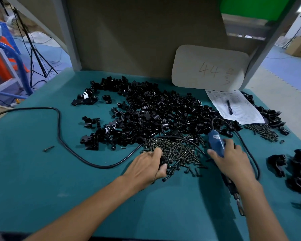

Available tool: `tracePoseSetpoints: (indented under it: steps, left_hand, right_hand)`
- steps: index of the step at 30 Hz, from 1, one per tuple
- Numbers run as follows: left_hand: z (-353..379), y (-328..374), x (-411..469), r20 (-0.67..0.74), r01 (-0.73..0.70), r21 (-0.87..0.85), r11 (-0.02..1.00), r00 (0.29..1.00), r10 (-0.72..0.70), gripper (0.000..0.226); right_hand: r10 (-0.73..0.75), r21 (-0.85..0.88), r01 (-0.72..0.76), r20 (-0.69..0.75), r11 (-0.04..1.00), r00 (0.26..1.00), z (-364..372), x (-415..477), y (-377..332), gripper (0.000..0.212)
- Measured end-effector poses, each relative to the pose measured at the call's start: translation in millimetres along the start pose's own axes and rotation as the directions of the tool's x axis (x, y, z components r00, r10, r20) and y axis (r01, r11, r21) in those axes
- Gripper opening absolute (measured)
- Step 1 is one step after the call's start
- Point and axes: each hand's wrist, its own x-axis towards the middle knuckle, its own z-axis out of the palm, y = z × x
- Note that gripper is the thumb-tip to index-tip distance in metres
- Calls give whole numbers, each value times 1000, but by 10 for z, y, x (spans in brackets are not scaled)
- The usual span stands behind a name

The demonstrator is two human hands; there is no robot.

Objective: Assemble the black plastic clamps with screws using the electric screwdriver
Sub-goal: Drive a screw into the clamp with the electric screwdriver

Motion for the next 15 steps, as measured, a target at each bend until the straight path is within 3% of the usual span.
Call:
tracePoseSetpoints:
  steps: [2,6,7,9,10,12,15]
  left_hand:
    - [-6,6,3,2,-2,-2,1000,1000,2,27]
    - [-16,5,-6,1,3,3,1000,1000,-3,27]
    - [-17,6,-8,2,2,4,1000,1000,-2,26]
    - [-20,9,-5,6,1,7,1000,1000,-1,26]
    - [-19,9,-1,8,1,9,1000,1000,-1,26]
    - [-14,4,12,14,0,16,1000,1000,0,26]
    - [-9,6,19,9,-1,21,1000,1000,1,26]
  right_hand:
    - [51,2,-51,91,999,995,11,36,73,69]
    - [42,39,-48,161,998,986,-55,116,126,48]
    - [26,98,-43,174,994,984,-72,119,158,43]
    - [1,400,-67,164,914,987,-134,96,225,35]
    - [16,599,-112,163,793,986,-196,69,242,36]
    - [65,874,-214,207,435,976,-324,29,237,47]
    - [-12,969,-195,196,-155,981,-377,30,140,51]
